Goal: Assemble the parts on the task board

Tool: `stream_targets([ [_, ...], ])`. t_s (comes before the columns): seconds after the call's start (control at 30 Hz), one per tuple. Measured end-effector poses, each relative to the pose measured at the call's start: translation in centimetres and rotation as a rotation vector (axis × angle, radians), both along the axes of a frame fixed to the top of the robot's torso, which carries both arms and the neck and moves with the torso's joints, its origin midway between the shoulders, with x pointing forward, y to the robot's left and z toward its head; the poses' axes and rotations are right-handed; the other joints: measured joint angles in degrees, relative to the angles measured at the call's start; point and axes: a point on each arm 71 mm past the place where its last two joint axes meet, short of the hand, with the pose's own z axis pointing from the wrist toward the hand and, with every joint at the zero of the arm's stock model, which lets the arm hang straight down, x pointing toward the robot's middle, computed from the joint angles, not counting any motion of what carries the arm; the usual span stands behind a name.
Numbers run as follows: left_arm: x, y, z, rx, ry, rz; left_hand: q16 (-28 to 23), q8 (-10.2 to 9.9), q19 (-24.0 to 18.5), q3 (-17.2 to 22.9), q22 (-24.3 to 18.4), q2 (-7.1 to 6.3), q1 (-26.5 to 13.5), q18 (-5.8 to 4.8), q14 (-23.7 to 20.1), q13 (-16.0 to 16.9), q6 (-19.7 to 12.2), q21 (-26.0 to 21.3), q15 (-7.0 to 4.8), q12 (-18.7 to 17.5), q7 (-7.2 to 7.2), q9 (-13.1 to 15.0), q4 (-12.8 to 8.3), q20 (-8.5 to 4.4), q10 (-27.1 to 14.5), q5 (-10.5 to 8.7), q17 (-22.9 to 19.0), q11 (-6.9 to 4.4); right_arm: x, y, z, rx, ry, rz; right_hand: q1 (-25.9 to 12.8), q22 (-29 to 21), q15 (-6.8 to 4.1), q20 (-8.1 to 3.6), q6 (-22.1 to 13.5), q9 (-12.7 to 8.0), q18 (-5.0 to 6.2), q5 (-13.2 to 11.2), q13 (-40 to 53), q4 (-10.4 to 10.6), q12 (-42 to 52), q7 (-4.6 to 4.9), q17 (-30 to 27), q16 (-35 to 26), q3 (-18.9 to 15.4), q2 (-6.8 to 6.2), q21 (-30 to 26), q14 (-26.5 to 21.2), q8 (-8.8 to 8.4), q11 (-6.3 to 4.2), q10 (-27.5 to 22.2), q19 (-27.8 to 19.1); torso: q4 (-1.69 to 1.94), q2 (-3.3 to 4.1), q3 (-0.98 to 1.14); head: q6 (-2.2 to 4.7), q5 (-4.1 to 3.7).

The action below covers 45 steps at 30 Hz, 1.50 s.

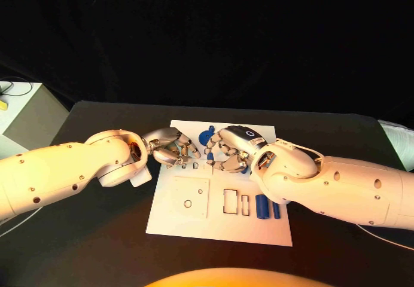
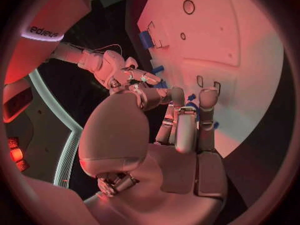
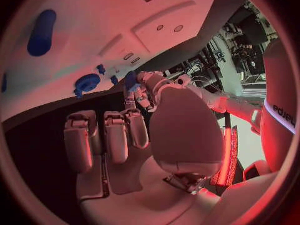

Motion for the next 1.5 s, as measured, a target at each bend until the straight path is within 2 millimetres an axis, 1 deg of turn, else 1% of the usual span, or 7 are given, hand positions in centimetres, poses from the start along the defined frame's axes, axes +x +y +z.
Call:
stream_targets([
  [0.33, 0.6, 2.3, 0.2, 0.001, 0.001, 0.061, 0.0, 0.0, 0.0, 0.2, -0.1, 0.0, 0.0, 0.0, 0.0, 0.0, 0.4, 0.2, 0.0, 0.0, 0.01, 0.0, -0.2, 0.0, 0.1, 0.15, -0.1, 0.05, 0.4, 1.3, -0.2, -0.015, -0.012, -0.012, 0.1, 0.0, 0.0, 0.0, 0.0, 0.0, 0.0, -0.3, 0.0, 0.0, 0.0, -0.01, 0.0, 0.0, 0.0, 0.07, 0.0, 0.0, -0.01, 0.0, 0.0, 0.0, -0.04, 0.02, -0.07, 0.09, -0.22],
  [0.63, 0.8, 3.1, 0.6, -0.034, 0.013, 0.104, 0.0, 0.0, 0.0, 0.2, -0.3, 0.23, -0.2, 0.0, 0.2, -0.1, 1.0, 0.2, 0.21, 0.0, 0.22, 0.1, -0.2, 0.0, 0.1, 0.15, -0.4, 0.08, 0.3, 2.8, -1.1, -0.042, 0.0, -0.043, 0.1, 0.0, 0.0, 0.0, -0.1, 0.1, 0.0, -0.3, 0.0, 0.0, 0.0, -0.09, 0.0, -0.2, 0.0, 0.06, 0.0, 0.0, -0.08, 0.0, 0.0, 0.0, 0.03, 0.1, -0.1, -0.07, -0.27],
  [0.8, 0.9, 3.7, 0.9, -0.08, 0.024, 0.148, 0.0, 0.0, -0.7, 0.1, -0.9, 0.4, -0.4, -0.01, 0.3, -0.3, 2.2, 0.2, 0.56, 0.0, 0.52, 0.2, -0.2, 0.64, -0.3, 0.15, -0.9, 0.44, 0.3, 3.3, -1.7, -0.069, 0.011, -0.07, 0.1, 0.0, 0.0, 0.0, -0.1, 0.1, 0.0, -0.4, 0.0, 0.0, 0.0, -0.1, 0.0, -0.2, 0.0, 0.06, 0.0, 0.0, -0.25, -0.01, 0.0, 0.0, 0.04, 0.13, -0.1, -0.18, -0.19],
  [0.87, 1.0, 3.9, 1.0, -0.096, 0.025, 0.169, 0.0, 0.0, -0.8, -0.3, -1.4, 0.08, -1.0, 0.0, 0.1, -0.4, 2.6, 0.2, 0.94, 0.0, 0.53, 0.3, 0.3, 0.81, -0.4, 0.15, -1.2, 0.76, 0.3, 3.5, -1.9, -0.079, 0.015, -0.078, 0.1, 0.0, 0.0, 0.0, -0.1, 0.1, 0.0, -0.4, 0.0, 0.0, 0.0, -0.1, 0.0, -0.2, 0.0, 0.06, 0.0, 0.0, -0.27, 0.0, 0.0, 0.0, 0.08, 0.13, -0.1, -0.25, -0.19],
  [0.93, 1.1, 4.2, 1.1, -0.116, 0.024, 0.193, 0.0, 0.0, -1.1, -1.2, -1.7, -0.09, -1.1, 0.0, 0.2, -0.4, 2.9, -0.1, 1.03, 0.0, 0.83, 0.3, 0.6, 1.13, -0.5, 0.17, -1.3, 1.03, 0.2, 3.6, -2.1, -0.089, 0.019, -0.084, 0.1, 0.0, 0.0, 0.0, -0.1, 0.1, 0.0, -0.4, 0.0, 0.0, 0.0, -0.1, 0.0, -0.2, 0.0, 0.06, 0.0, 0.0, -0.27, 0.0, 0.0, 0.0, 0.11, 0.13, -0.09, -0.37, -0.16],
  [1.07, 1.2, 4.5, 1.3, -0.147, 0.021, 0.231, 0.0, 0.0, -1.1, -1.6, -1.9, -0.45, -1.5, -0.01, 0.2, -0.4, 3.1, -0.2, 1.03, 0.0, 0.63, 0.3, 0.6, 1.13, -0.5, -0.08, -1.3, 1.03, 0.1, 3.9, -2.4, -0.106, 0.024, -0.093, 0.1, 0.0, 0.0, 0.0, -0.1, 0.1, 0.0, -0.4, 0.0, 0.0, 0.0, -0.1, 0.0, -0.2, 0.0, 0.06, 0.0, 0.0, -0.38, -0.01, 0.0, 0.0, 0.08, 0.13, -0.07, -0.48, -0.09],
  [1.5, 1.4, 4.8, 1.6, -0.193, 0.021, 0.281, 0.0, 0.0, -1.3, -2.3, -2.1, -0.45, -1.5, -0.01, 0.0, -0.4, 3.3, -0.2, 1.24, 0.0, 0.82, 0.3, 0.9, 1.34, -0.7, -0.09, -1.4, 1.23, -0.3, 4.4, -3.0, -0.135, 0.03, -0.106, 0.1, 0.0, 0.0, 0.0, -0.1, 0.0, 0.0, -0.7, 0.0, 0.0, 0.0, -0.12, 0.0, -0.2, 0.0, 0.05, 0.0, 0.0, -0.21, -0.01, 0.0, 0.0, 0.01, 0.1, 0.04, -0.69, 0.06],
])
